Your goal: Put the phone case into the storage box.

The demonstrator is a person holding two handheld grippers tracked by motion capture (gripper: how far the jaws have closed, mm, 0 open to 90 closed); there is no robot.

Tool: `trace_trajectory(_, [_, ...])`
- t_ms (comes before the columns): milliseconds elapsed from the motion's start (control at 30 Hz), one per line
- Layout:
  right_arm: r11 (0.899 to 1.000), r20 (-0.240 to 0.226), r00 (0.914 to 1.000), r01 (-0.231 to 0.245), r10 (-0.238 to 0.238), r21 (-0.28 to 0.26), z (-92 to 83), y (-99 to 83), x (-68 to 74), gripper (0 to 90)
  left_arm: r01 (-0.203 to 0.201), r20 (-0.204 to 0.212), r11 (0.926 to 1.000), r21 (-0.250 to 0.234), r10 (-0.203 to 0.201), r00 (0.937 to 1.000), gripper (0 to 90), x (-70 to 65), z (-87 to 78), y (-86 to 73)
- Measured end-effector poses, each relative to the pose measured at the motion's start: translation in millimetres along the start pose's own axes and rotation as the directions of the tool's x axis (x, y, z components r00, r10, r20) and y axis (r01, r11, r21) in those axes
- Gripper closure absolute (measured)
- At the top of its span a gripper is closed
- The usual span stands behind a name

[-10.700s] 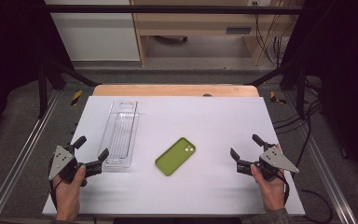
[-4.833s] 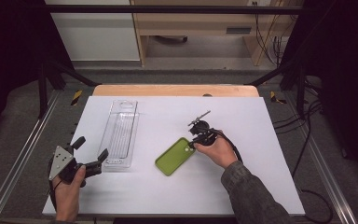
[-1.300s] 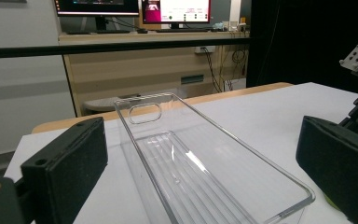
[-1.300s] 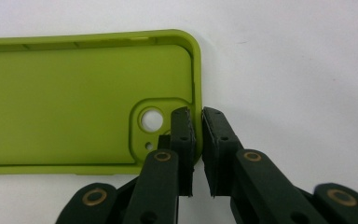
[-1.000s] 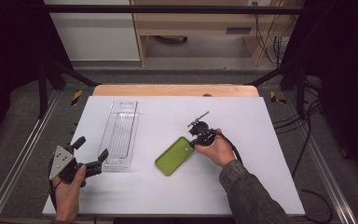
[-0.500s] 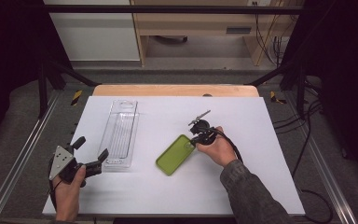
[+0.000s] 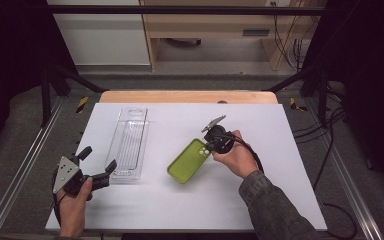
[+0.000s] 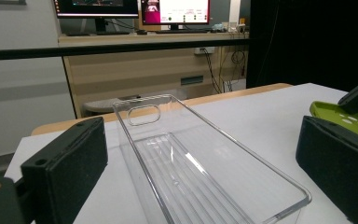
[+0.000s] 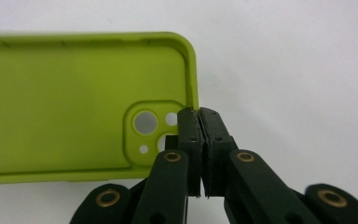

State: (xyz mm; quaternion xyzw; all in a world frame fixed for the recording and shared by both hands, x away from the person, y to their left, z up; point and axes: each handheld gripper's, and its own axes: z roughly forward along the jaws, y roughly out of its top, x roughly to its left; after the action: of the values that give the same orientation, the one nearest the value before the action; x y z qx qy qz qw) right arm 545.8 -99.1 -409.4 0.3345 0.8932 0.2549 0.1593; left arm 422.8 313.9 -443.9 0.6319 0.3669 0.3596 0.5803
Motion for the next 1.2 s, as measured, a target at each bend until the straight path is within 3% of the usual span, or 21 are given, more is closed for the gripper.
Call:
trace_trajectory(200, [0.999, 0.026, 0.9989, 0.040, -0.040, -0.009, -11.5, 4.8, 4.6, 88.2, 0.002, 0.002, 1.0000, 0.004, -0.002, 1.0000, 1.9, -2.1, -1.0, 2.0])
trace_trajectory(233, [0.998, 0.049, 0.9964, 0.070, -0.069, -0.010, -17.3, 7.4, 6.3, 88.1, 0.003, 0.008, 1.0000, 0.008, -0.003, 1.0000, 1.9, -3.0, -1.1, 3.1])
trace_trajectory(333, [0.995, 0.070, 0.9931, 0.095, -0.094, -0.013, -23.5, 10.0, 7.3, 88.1, -0.003, 0.009, 0.9995, 0.033, 0.003, 1.0000, 2.3, -7.0, -0.2, 7.9])
trace_trajectory(533, [0.993, 0.094, 0.9885, 0.121, -0.118, -0.017, -32.8, 13.4, 6.2, 88.1, -0.017, 0.048, 0.9981, 0.059, 0.014, 0.9988, 2.4, -18.8, 5.6, 32.4])
trace_trajectory(900, [0.990, 0.113, 0.9849, 0.136, -0.131, -0.034, -46.3, 15.7, 5.1, 88.1, -0.038, 0.109, 0.9880, 0.150, 0.021, 0.9938, 2.8, -35.9, 28.8, 55.9])
trace_trajectory(1033, [0.990, 0.112, 0.9851, 0.136, -0.131, -0.041, -48.5, 16.2, 6.8, 88.1, -0.038, 0.120, 0.9858, 0.163, 0.019, 0.9926, 2.8, -39.5, 33.6, 59.3])
trace_trajectory(1200, [0.988, 0.116, 0.9837, 0.144, -0.137, -0.049, -51.6, 17.2, 8.0, 88.1, -0.041, 0.134, 0.9780, 0.205, 0.013, 0.9909, 2.9, -44.0, 42.1, 61.8])
